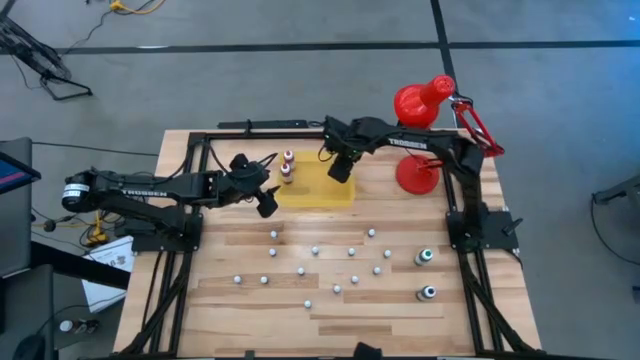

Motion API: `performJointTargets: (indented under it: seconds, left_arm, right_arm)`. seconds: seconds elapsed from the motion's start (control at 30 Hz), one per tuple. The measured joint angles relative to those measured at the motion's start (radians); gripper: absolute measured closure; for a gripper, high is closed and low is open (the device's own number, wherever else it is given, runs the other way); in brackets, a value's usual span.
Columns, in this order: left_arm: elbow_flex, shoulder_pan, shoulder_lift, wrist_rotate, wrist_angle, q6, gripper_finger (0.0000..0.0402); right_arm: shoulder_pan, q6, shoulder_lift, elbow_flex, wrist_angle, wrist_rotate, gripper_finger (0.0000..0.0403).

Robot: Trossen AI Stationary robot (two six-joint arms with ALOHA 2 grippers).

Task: Pick & Place food coloring
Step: Put the large orange food coloring in the bin

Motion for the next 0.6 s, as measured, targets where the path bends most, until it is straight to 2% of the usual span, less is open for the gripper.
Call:
performJointTargets:
  seconds: [0.3,0.6]
  left_arm:
    - [0.0,0.0,0.0,0.0,-0.013,-0.007,0.0139]
    - [0.0,0.0,0.0,0.002,-0.013,-0.011,0.0139]
  right_arm:
    - [0.0,-0.025,-0.001,0.009,0.01,-0.005,0.0294]
    - [-0.001,-0.025,-0.001,0.009,0.038,-0.008,0.0229]
